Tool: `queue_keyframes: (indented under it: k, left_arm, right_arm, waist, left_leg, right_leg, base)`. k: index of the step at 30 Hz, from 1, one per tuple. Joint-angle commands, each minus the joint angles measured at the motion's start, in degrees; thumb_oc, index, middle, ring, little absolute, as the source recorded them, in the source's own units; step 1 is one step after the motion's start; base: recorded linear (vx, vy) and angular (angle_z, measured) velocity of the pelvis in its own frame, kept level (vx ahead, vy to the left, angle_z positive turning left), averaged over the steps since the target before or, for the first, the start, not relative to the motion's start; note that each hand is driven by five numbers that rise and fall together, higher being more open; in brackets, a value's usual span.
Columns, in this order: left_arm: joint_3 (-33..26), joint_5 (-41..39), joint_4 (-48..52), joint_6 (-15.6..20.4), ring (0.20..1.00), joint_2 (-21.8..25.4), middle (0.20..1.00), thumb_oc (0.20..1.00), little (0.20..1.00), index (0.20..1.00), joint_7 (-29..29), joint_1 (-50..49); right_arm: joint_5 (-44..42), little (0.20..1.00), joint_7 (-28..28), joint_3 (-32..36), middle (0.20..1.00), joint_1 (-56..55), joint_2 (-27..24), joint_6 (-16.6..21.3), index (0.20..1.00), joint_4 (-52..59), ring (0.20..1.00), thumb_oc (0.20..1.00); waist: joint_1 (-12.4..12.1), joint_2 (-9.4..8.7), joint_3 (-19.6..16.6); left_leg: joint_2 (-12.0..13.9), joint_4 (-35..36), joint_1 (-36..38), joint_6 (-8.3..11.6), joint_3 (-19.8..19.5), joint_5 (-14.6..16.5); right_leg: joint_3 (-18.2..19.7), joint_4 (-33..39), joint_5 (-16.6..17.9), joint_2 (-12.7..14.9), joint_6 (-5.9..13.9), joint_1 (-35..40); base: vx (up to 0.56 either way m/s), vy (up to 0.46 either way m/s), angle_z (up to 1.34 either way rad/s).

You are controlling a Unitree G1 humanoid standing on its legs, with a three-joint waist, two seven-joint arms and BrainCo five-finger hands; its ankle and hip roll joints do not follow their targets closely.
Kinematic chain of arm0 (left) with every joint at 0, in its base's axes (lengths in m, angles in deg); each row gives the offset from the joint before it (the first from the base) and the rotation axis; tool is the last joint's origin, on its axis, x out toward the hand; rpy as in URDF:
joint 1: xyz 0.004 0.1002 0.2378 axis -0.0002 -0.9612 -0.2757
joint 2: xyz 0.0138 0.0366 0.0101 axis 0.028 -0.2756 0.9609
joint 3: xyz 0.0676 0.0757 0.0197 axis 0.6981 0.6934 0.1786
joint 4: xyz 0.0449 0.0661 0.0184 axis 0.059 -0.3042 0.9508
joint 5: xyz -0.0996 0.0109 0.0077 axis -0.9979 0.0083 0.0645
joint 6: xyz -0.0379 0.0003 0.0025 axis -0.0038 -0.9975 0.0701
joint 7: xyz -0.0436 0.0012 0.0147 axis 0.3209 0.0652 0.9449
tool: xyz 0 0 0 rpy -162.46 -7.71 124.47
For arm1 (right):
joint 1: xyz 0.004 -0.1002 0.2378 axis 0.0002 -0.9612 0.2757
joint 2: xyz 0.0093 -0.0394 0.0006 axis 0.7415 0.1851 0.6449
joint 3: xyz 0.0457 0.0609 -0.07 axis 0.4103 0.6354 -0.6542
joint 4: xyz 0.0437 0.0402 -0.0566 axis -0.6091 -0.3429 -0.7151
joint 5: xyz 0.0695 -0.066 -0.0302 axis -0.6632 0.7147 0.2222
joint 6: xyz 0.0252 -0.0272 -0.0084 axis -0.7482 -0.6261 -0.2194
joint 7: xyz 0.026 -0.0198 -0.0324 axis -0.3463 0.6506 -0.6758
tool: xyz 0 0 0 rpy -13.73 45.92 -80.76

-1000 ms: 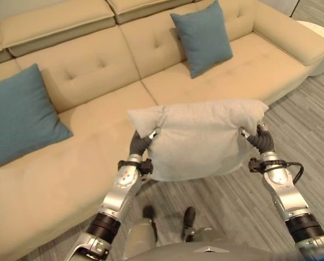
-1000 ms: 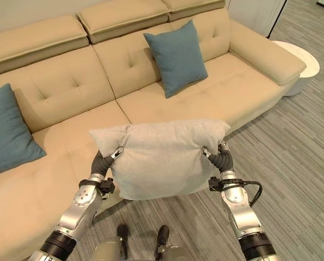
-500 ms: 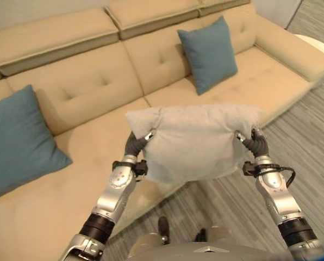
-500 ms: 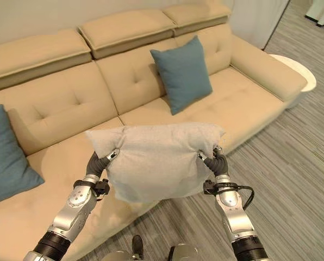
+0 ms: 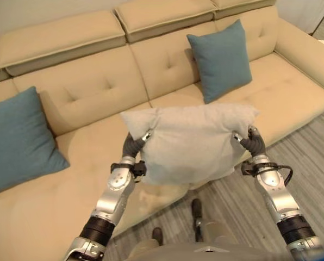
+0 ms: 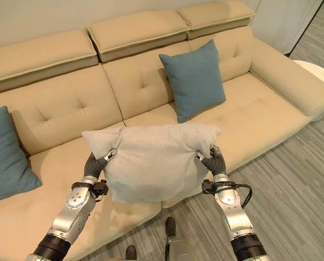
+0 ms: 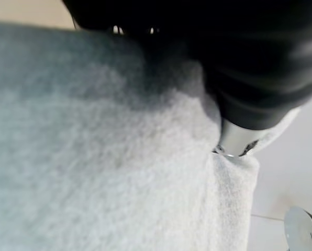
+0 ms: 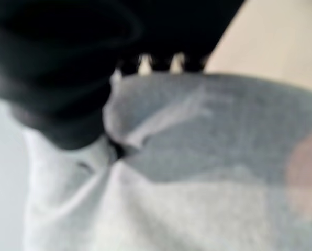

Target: Pick up all the scattered cushions and arrange them neatly on the sofa.

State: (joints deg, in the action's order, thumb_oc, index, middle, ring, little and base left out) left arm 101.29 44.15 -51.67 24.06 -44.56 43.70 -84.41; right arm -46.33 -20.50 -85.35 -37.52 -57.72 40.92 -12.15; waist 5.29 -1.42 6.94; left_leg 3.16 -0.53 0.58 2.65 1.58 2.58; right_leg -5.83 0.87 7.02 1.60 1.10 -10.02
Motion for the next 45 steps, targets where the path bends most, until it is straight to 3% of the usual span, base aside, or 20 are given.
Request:
queue_keyframes:
  k: [1, 3, 6, 9, 11, 12, 17, 20, 23, 29, 31, 35, 45]
  left_arm:
    - [1.8, -2.3, 4.9, 6.2, 0.200, 0.4, 0.200, 0.200, 0.200, 0.200, 2.3, 4.8]
    - [2.9, -3.0, 4.4, 6.2, 0.200, -0.1, 0.200, 0.200, 0.200, 0.200, 2.4, 5.8]
    - [3.3, -3.2, 4.1, 6.1, 0.200, -0.4, 0.200, 0.200, 0.200, 0.200, 2.6, 6.1]
    - [3.8, -3.0, 3.7, 5.7, 0.200, -0.7, 0.200, 0.200, 0.200, 0.200, 3.1, 5.9]
    - [3.9, -2.2, 3.4, 5.1, 0.200, -0.6, 0.200, 0.200, 0.200, 0.200, 3.2, 5.8]
    - [3.4, -2.0, 4.1, 5.1, 0.200, -0.5, 0.200, 0.200, 0.200, 0.200, 3.0, 5.1]
    - [3.1, -1.6, 5.1, 4.7, 0.200, 0.6, 0.200, 0.200, 0.200, 0.200, 3.6, 3.6]
    - [2.3, -1.5, 6.0, 4.9, 0.200, 1.9, 0.200, 0.200, 0.200, 0.200, 3.0, 3.9]
    - [1.6, -1.2, 5.8, 5.3, 0.200, 2.7, 0.200, 0.200, 0.200, 0.200, 2.8, 4.3]
    - [1.3, -1.5, 5.7, 5.8, 0.200, 2.3, 0.200, 0.200, 0.200, 0.200, 2.5, 4.8]
    - [1.6, -0.7, 5.1, 6.1, 0.200, 2.1, 0.200, 0.200, 0.200, 0.200, 2.4, 5.2]
    - [1.4, -0.6, 5.4, 6.4, 0.200, 1.7, 0.200, 0.200, 0.200, 0.200, 3.1, 5.3]
    - [-0.7, -0.3, 8.2, 6.3, 0.200, 1.5, 0.200, 0.200, 0.200, 0.200, 1.6, 5.4]
  right_arm:
    - [-1.8, 0.200, -0.5, 1.9, 0.200, 2.0, -0.1, 5.8, 0.200, 4.5, 0.200, 0.200]
    - [-2.5, 0.200, 0.0, 2.4, 0.200, 1.4, -1.3, 6.1, 0.200, 5.0, 0.200, 0.200]
    - [-2.6, 0.200, 0.2, 3.1, 0.200, 0.9, -2.0, 6.0, 0.200, 5.3, 0.200, 0.200]
    - [-2.6, 0.200, 0.6, 4.0, 0.200, 0.2, -2.3, 6.0, 0.200, 5.6, 0.200, 0.200]
    - [-2.8, 0.200, 1.1, 4.8, 0.200, -0.7, -1.9, 5.9, 0.200, 5.6, 0.200, 0.200]
    - [-2.9, 0.200, 1.2, 4.5, 0.200, -0.7, -1.3, 5.8, 0.200, 5.8, 0.200, 0.200]
    - [-1.3, 0.200, 0.7, 4.2, 0.200, -0.5, 0.0, 5.1, 0.200, 6.4, 0.200, 0.200]
    - [-0.3, 0.200, 0.5, 3.5, 0.200, 0.9, 0.9, 4.7, 0.200, 6.1, 0.200, 0.200]
    - [-0.4, 0.200, 0.2, 3.2, 0.200, 1.3, 1.7, 4.8, 0.200, 5.9, 0.200, 0.200]
    - [-0.5, 0.200, 0.1, 3.5, 0.200, 1.5, 1.8, 4.8, 0.200, 5.6, 0.200, 0.200]
    - [-0.1, 0.200, 0.4, 3.6, 0.200, 1.3, 1.7, 5.1, 0.200, 5.3, 0.200, 0.200]
    - [0.0, 0.200, 0.2, 3.9, 0.200, 0.9, 1.0, 5.1, 0.200, 5.1, 0.200, 0.200]
    - [1.6, 0.200, 1.3, 6.4, 0.200, -0.2, -1.2, 4.8, 0.200, 7.9, 0.200, 0.200]
  waist:
    - [0.2, -1.91, -4.0]
    - [0.2, -2.78, -3.3]
    - [0.6, -3.09, -2.8]
    - [0.6, -3.06, -2.7]
    - [0.0, -2.76, -2.2]
    - [-0.5, -2.54, -2.2]
    - [-1.0, -2.82, -3.7]
    - [-1.4, -2.87, -3.3]
    - [-1.0, -2.33, -2.9]
    - [1.0, -1.56, -2.4]
    - [1.6, -2.31, -1.9]
    - [1.2, -2.92, -2.9]
    - [0.7, -1.48, -5.6]
  left_leg:
    - [-1.7, -6.0, -1.4, 0.59, 1.3, 6.1]
    - [-0.4, -12.6, -5.6, 2.02, 1.8, 5.3]
    - [0.8, -15.8, -8.6, 2.03, 3.6, 5.2]
    - [1.3, -13.0, -11.5, 1.23, 7.3, 3.5]
    - [0.6, -10.5, -15.7, 1.44, 11.3, -0.3]
    - [1.1, -9.8, -15.9, 1.36, 12.2, -0.7]
    - [-0.3, -6.8, -11.6, -0.58, 11.6, 0.3]
    - [-1.2, -6.8, -8.5, -2.71, 13.5, 2.7]
    - [-1.2, -6.3, -6.9, -3.31, 13.4, 3.8]
    - [-1.8, -4.7, -4.2, -2.73, 10.9, 4.5]
    - [-2.3, -5.6, -3.5, -2.44, 10.0, 5.3]
    - [-2.1, -5.9, -3.6, -1.74, 9.0, 5.3]
    - [-0.6, -0.2, 0.6, 0.25, 7.2, 3.2]
  right_leg:
    - [1.3, -2.9, -6.9, 2.7, 4.99, 2.1]
    - [-1.2, -1.9, -8.0, 3.0, 3.84, 3.8]
    - [-3.2, -0.7, -8.8, 3.3, 3.35, 5.4]
    - [-5.8, 0.4, -9.4, 3.8, 3.56, 7.0]
    - [-6.8, 0.6, -10.5, 3.3, 3.40, 8.8]
    - [-6.3, 0.0, -11.7, 2.9, 3.62, 9.6]
    - [-4.9, -4.0, -13.1, 4.5, 4.68, 10.5]
    - [-3.6, -12.8, -11.4, 7.1, 7.10, 7.7]
    - [-1.1, -16.7, -10.5, 7.3, 7.78, 4.1]
    - [2.6, -9.0, -8.2, 6.3, 7.46, -1.1]
    - [4.6, -7.0, -6.4, 6.4, 8.31, -1.0]
    - [3.6, -4.8, -6.5, 6.2, 7.48, 1.1]
    - [-0.3, 1.2, -8.3, 4.3, 5.88, 8.4]
  base:
    - [0.06, -0.184, 0.80]
    - [0.06, -0.189, 0.63]
    - [0.02, -0.059, 0.70]
    - [0.07, -0.012, 0.61]
    - [0.19, 0.076, 0.77]
    - [0.28, 0.158, 0.52]
    - [0.24, 0.179, -0.35]
    - [0.15, 0.176, -0.40]
    - [0.10, 0.079, -0.24]
    - [0.13, -0.022, 0.14]
    - [0.09, -0.095, 0.54]
    - [0.08, -0.122, 0.25]
    - [0.10, -0.084, 0.11]
